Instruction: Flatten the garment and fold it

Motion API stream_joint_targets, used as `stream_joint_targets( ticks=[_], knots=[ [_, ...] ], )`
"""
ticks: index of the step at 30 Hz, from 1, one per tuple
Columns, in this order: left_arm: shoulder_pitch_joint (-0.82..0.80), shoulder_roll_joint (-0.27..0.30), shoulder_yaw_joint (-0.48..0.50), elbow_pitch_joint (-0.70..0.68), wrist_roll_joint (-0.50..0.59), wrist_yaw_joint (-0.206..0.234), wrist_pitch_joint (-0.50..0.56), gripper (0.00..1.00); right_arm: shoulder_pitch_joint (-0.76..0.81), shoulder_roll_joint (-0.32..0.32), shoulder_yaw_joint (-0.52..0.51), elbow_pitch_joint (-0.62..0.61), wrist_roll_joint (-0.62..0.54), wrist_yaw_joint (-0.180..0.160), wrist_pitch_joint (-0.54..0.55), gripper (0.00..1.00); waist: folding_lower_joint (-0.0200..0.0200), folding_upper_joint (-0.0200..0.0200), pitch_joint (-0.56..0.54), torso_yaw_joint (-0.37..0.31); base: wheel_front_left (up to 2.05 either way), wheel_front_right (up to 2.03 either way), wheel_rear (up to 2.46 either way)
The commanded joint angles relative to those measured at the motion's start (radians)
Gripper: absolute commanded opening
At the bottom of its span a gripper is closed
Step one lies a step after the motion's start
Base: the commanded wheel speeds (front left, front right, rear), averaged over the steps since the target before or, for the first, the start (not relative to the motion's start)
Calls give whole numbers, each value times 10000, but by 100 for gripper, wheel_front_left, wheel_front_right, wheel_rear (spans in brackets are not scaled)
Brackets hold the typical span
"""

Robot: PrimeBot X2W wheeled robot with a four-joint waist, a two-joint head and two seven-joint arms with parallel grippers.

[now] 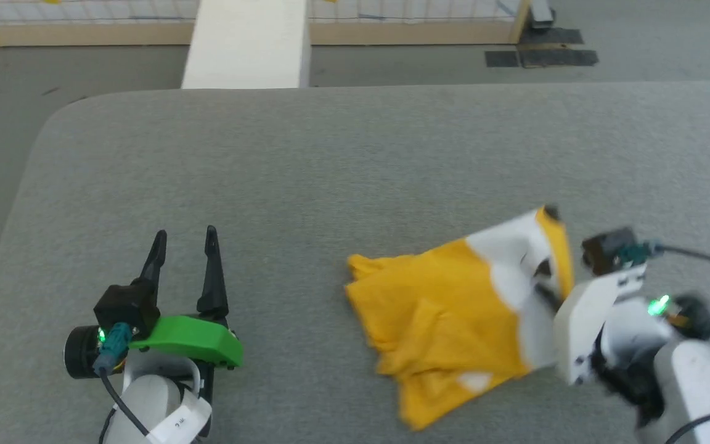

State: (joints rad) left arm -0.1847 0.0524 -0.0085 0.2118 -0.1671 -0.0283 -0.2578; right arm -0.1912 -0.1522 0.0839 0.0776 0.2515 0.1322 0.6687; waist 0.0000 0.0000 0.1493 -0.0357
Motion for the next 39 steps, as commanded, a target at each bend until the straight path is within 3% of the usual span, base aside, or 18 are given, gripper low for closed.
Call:
stream_joint_targets(
  ticks=[1, 9, 20, 28, 39],
  knots=[
    [13, -22, 43, -74, 58, 15, -40, 100, -413, -469, 134, -187, -500, -15, -57, 0, 0, 0, 166, -602, 0, 0, 0],
    [-414, 2, -4, -295, 285, -108, -40, 100, -1984, -2238, 176, 146, -1773, -15, -458, 0, 0, 0, 758, -2040, 0, 0, 0],
    [-1308, 584, -182, -787, 872, -190, 47, 100, -3865, -2672, -1987, 3100, -2593, -15, -2459, 0, 0, 0, 2430, -3550, 0, 0, 0],
    [-1960, 1137, -351, -1784, 1245, -246, 802, 100, -5445, -2913, -3335, 5160, -4322, -15, -3813, 0, 0, 0, 3675, -3775, 0, 0, 0],
    [-2135, 1450, -467, -2531, 1364, -232, 1438, 100, -6677, -2583, -5956, 6506, -6238, -15, -5111, 0, 0, 0, 4395, -3361, 0, 0, 0]
  ],
)
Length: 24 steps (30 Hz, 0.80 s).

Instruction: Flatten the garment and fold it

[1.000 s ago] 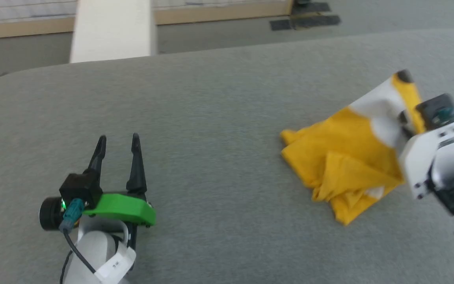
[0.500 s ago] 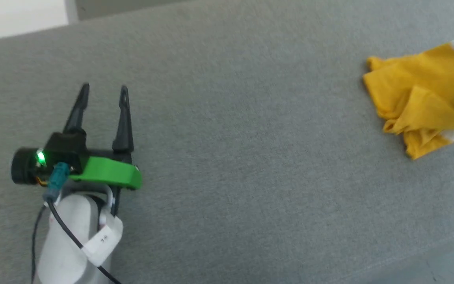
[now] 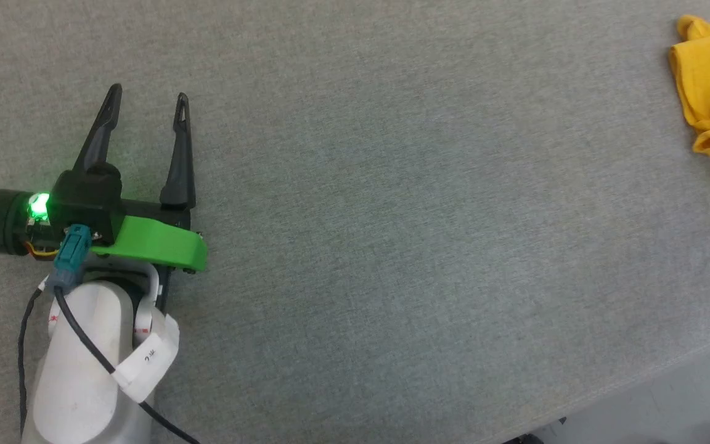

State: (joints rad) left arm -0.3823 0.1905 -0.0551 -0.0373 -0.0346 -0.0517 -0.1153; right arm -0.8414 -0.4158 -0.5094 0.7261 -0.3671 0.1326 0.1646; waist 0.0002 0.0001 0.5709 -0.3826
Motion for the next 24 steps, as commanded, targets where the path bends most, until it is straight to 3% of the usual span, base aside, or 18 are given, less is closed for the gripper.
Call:
stream_joint_targets(
  ticks=[1, 2, 3, 4, 9, 14, 20, 24],
  knots=[
    [-141, 88, 6, -72, 31, 12, 35, 100, -250, 93, -176, 123, -186, -19, -160, 0, -2, -1, 189, 135, 0, 0, 0],
    [-120, 104, 11, -90, 26, 22, 47, 100, -306, 128, -306, 206, -294, -19, -221, 1, -2, -1, 184, 155, 0, 0, 0],
    [-92, 112, 14, -99, 15, 36, 49, 100, -350, 155, -398, 331, -461, -19, -260, 34, -2, -1, 159, 185, 0, 0, 0],
    [-67, 110, 17, -94, 0, 51, 43, 100, -392, 179, -476, 424, -548, -19, -308, 100, -2, -1, 127, 207, 0, 0, 0],
    [57, -54, -37, 184, -183, 109, -225, 100, -460, 107, -589, 671, -902, -19, -1201, 100, -2, -1, -390, 420, 0, 0, 0],
    [269, -380, -95, 790, -477, 185, -655, 100, -459, -51, -249, 1074, -507, -19, -2204, 100, -2, -1, -1251, 712, 0, 0, 0],
    [792, -812, -78, 1767, -1079, 194, -1132, 100, -18, 32, 953, 1401, 886, -19, -3244, 100, -2, -1, -2753, 1279, 0, 0, 0],
    [1170, -993, -98, 2216, -1435, 136, -1304, 100, 721, 234, 1836, 976, 2270, -19, -3666, 100, -2, -1, -3666, 1721, 0, 0, 0]
  ],
)
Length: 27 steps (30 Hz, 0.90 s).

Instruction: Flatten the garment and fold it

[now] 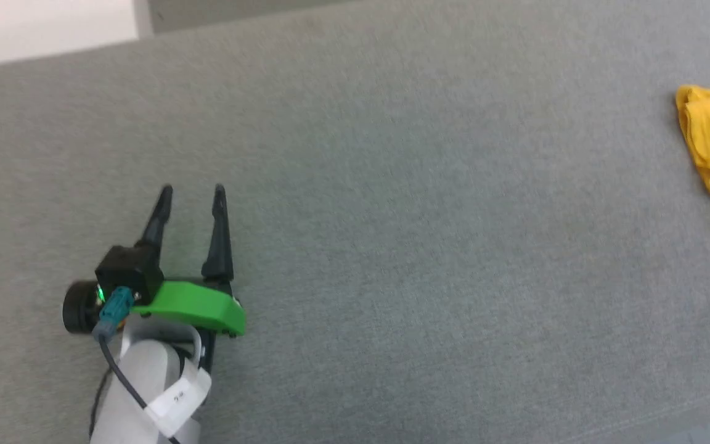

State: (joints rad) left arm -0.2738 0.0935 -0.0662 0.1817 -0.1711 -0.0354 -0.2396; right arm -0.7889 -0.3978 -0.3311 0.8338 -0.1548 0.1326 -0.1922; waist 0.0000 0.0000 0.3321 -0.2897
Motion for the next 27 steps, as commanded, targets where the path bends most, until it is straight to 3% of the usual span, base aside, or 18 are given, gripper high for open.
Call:
stream_joint_targets(
  ticks=[1, 8, 11, 20, 27],
  knots=[
    [156, -64, 14, 106, -167, -40, -88, 100, 432, 88, 263, -298, 425, -19, -171, 100, 0, 0, -1447, 897, 0, 0, 0],
    [577, -263, -170, 716, -607, -136, -193, 100, 3033, 614, 1517, -2783, 2600, -19, -376, 100, 0, 0, -2492, 1728, 0, 0, 0],
    [712, -301, -238, 921, -674, -137, -208, 100, 4077, 949, 1715, -3987, 2988, -19, -168, 100, 0, 0, -2766, 1981, 0, 0, 0],
    [1183, -377, -298, 1062, -777, -124, -219, 100, 6647, 2112, 1977, -7084, 2940, -19, 453, 100, 0, 0, -3181, 2488, 0, 0, 0],
    [1499, -407, -327, 1082, -772, -103, -220, 100, 7745, 2691, 1941, -7997, 2602, -19, 566, 100, 0, 0, -3342, 2711, 0, 0, 0]
  ],
)
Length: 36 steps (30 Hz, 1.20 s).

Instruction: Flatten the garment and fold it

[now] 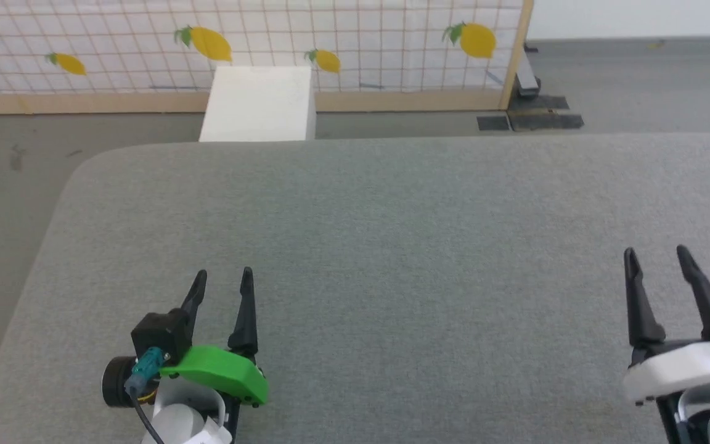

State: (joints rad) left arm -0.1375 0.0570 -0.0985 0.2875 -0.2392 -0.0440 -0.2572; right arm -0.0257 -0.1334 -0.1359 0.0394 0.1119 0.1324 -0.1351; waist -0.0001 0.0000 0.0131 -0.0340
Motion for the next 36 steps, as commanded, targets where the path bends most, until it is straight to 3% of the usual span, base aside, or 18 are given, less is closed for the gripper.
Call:
stream_joint_targets(
  ticks=[1, 12, 31, 32, 36],
  knots=[
    [182, -46, -17, 22, -97, -14, -44, 100, 253, 144, -51, -132, -113, -17, -28, 100, 1, 0, -178, 184, 0, 0, 0],
    [521, -64, -131, -19, -160, 72, -45, 100, 1043, 735, -312, -458, -435, -17, -100, 100, 1, 0, -240, 276, 0, 0, 0],
    [440, -67, -288, -24, -279, 211, -45, 100, 978, 826, -178, -283, -417, -17, -67, 100, 1, 0, -120, 299, 0, 0, 0],
    [391, -33, -281, -14, -266, 186, 1, 0, 985, 794, -193, -305, -464, 0, -28, 0, 1, 0, -118, 299, 0, 0, 0],
    [389, -31, -277, -13, -265, 186, 5, 0, 985, 790, -206, -307, -466, 0, -13, 0, 1, 0, -116, 299, 0, 0, 0]
  ],
)
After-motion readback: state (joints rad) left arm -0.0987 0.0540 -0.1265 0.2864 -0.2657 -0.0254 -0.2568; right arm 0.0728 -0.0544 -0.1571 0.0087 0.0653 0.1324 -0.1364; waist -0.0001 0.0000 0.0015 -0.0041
